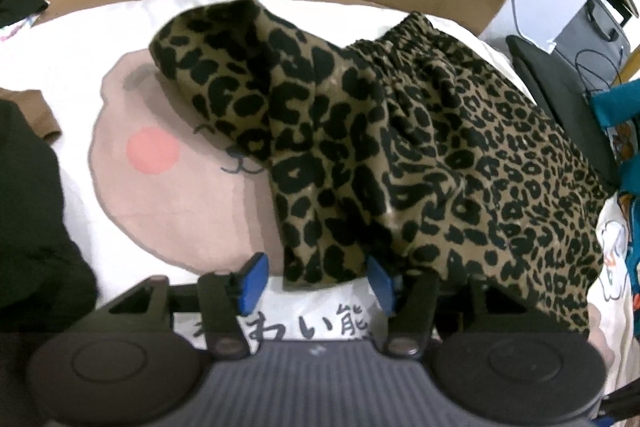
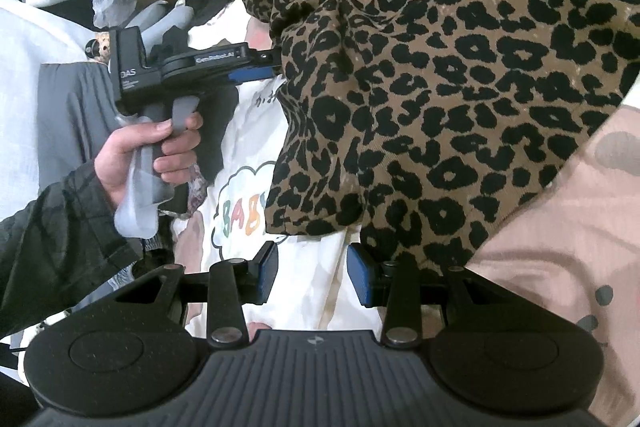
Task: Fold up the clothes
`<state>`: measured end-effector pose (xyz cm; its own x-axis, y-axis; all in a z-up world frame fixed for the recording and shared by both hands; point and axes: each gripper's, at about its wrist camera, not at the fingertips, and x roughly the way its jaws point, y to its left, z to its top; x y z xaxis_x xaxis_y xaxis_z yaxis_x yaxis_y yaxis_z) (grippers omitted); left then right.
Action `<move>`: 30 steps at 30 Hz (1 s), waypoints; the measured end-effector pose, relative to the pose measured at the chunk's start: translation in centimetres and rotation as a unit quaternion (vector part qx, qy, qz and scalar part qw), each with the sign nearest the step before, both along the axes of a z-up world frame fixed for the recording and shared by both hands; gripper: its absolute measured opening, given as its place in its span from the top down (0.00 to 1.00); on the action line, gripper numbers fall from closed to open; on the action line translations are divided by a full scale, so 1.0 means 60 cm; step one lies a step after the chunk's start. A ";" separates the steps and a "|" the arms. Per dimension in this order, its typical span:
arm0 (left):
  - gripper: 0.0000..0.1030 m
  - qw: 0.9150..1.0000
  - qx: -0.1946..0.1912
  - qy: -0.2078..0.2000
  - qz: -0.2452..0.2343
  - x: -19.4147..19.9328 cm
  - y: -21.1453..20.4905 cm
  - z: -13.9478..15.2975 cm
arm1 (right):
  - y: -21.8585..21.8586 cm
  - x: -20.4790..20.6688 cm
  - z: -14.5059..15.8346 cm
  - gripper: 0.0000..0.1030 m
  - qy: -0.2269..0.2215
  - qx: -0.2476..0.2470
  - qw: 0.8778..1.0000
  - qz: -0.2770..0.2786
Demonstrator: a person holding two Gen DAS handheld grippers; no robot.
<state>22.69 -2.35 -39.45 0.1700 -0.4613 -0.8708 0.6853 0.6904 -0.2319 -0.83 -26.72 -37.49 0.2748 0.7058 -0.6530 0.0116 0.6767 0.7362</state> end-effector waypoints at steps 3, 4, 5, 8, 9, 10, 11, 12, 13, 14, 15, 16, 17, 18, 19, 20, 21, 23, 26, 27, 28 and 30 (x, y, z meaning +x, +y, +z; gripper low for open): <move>0.57 1.000 -0.007 -0.015 -0.022 -0.010 0.002 -0.010 | -0.003 -0.002 -0.003 0.57 0.003 -0.001 1.000 -0.001; 0.57 1.000 -0.009 -0.018 -0.023 -0.012 0.004 -0.010 | -0.005 -0.003 -0.004 0.57 0.004 -0.001 1.000 -0.003; 0.59 0.999 -0.014 -0.019 -0.022 -0.014 0.006 -0.008 | -0.006 -0.003 -0.005 0.57 0.004 -0.001 1.000 -0.005; 0.89 0.999 -0.015 -0.019 -0.026 -0.017 0.011 -0.004 | -0.011 -0.004 -0.005 0.57 0.004 0.003 1.000 -0.010; 0.90 0.999 -0.012 -0.019 -0.028 -0.017 0.012 -0.003 | -0.012 -0.004 -0.004 0.57 0.003 0.005 1.000 -0.011; 0.90 0.999 -0.012 -0.017 -0.028 -0.017 0.015 0.001 | -0.014 -0.003 -0.001 0.57 0.001 0.007 1.000 -0.012; 0.91 0.999 -0.012 -0.015 -0.028 -0.017 0.018 0.006 | -0.015 -0.003 0.002 0.57 -0.002 0.009 1.000 -0.012; 0.91 0.999 -0.012 -0.015 -0.031 -0.020 0.022 0.016 | -0.017 -0.003 0.004 0.57 -0.005 0.011 1.000 -0.014; 0.91 0.999 -0.010 -0.018 -0.032 -0.023 0.025 0.026 | -0.019 -0.003 0.007 0.57 -0.007 0.012 1.000 -0.015; 0.92 0.999 -0.008 -0.022 -0.033 -0.027 0.028 0.036 | -0.020 -0.002 0.010 0.57 -0.010 0.011 1.000 -0.015; 0.92 0.999 -0.006 -0.024 -0.033 -0.030 0.031 0.046 | -0.020 -0.002 0.012 0.57 -0.012 0.010 1.000 -0.016; 0.92 0.999 -0.006 -0.021 -0.030 -0.033 0.038 0.057 | -0.021 -0.001 0.014 0.57 -0.015 0.009 1.000 -0.016; 0.93 0.999 -0.006 -0.017 -0.027 -0.036 0.044 0.068 | -0.022 0.000 0.015 0.57 -0.015 0.009 1.000 -0.017; 0.93 1.000 -0.007 -0.014 -0.024 -0.038 0.050 0.079 | -0.021 0.001 0.015 0.57 -0.014 0.009 1.000 -0.018; 0.93 1.000 -0.007 -0.012 -0.020 -0.042 0.057 0.091 | -0.019 0.000 0.015 0.57 -0.013 0.010 1.000 -0.017; 0.93 1.000 -0.005 -0.010 -0.019 -0.045 0.064 0.102 | -0.016 0.000 0.015 0.57 -0.014 0.011 1.000 -0.016; 0.93 1.000 -0.003 -0.007 -0.017 -0.047 0.072 0.113 | -0.013 0.000 0.015 0.57 -0.014 0.013 1.000 -0.014; 0.94 1.000 0.002 -0.002 -0.013 -0.051 0.087 0.135 | -0.007 -0.002 0.015 0.57 -0.014 0.016 1.000 -0.008; 0.94 1.000 0.011 0.010 -0.001 -0.051 0.115 0.167 | 0.003 -0.004 0.014 0.57 -0.014 0.018 1.000 0.001; 0.94 1.000 0.013 0.015 0.004 -0.049 0.123 0.175 | 0.006 -0.004 0.013 0.57 -0.014 0.018 1.000 0.004; 0.94 1.000 0.015 0.019 0.008 -0.045 0.130 0.184 | 0.009 -0.004 0.012 0.57 -0.013 0.018 1.000 0.007; 0.94 0.999 0.018 0.026 0.015 -0.038 0.145 0.201 | 0.013 -0.003 0.010 0.57 -0.010 0.016 1.000 0.013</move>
<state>20.42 6.35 -27.42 0.1370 -0.4243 -0.8951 0.6509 0.7197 -0.2415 -1.02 -25.93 -36.91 0.2694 0.7331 -0.6245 -0.0209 0.6528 0.7572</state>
